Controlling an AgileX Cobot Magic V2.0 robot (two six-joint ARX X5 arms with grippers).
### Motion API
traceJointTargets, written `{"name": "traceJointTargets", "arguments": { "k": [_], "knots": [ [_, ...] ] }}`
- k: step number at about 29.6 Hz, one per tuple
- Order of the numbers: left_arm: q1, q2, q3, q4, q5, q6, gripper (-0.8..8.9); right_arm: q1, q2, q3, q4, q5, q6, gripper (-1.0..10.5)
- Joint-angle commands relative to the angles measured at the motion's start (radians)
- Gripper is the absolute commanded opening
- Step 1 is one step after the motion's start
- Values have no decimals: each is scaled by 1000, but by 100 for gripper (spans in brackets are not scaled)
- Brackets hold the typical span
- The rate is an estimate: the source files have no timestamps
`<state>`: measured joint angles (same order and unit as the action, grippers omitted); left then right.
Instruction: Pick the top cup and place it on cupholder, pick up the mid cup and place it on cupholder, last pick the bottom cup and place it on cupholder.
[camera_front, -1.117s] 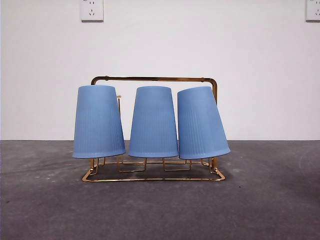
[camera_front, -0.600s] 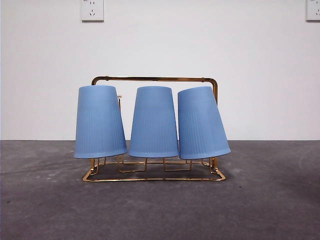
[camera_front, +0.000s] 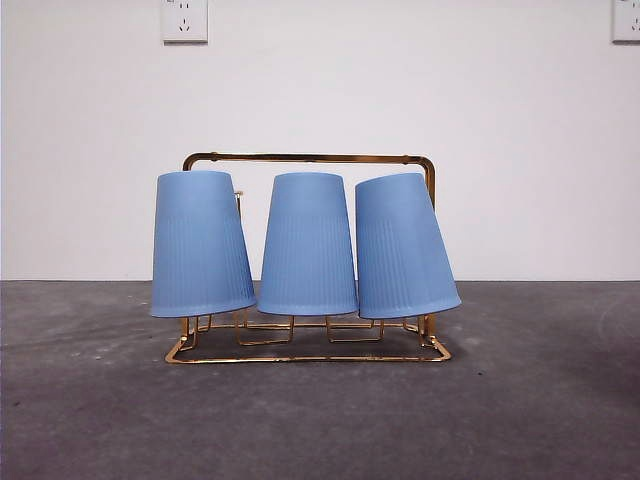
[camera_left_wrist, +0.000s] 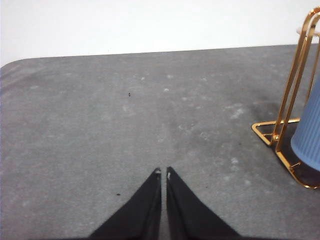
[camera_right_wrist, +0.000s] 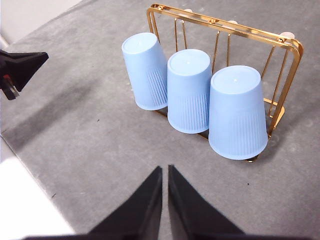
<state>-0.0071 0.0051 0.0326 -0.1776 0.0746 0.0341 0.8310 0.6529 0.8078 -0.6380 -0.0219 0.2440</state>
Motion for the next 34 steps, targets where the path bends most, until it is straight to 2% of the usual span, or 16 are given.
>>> {"name": "traceJointTargets", "arguments": {
  "k": [1, 23, 28, 31, 34],
  "knots": [
    [2, -2, -20, -6, 2, -28, 9, 11, 3, 9, 14, 4, 10, 14],
    [2, -2, -19, -8, 1, -27, 9, 11, 3, 9, 14, 4, 10, 14],
    [2, -2, -19, -8, 1, -27, 9, 8, -5, 9, 33, 26, 6, 14],
    [2, -2, -19, -9, 1, -27, 9, -45, -53, 9, 32, 49, -90, 14],
    [2, -2, -19, -9, 1, -27, 9, -153, -109, 5, 41, 49, -118, 14]
  ]
}}
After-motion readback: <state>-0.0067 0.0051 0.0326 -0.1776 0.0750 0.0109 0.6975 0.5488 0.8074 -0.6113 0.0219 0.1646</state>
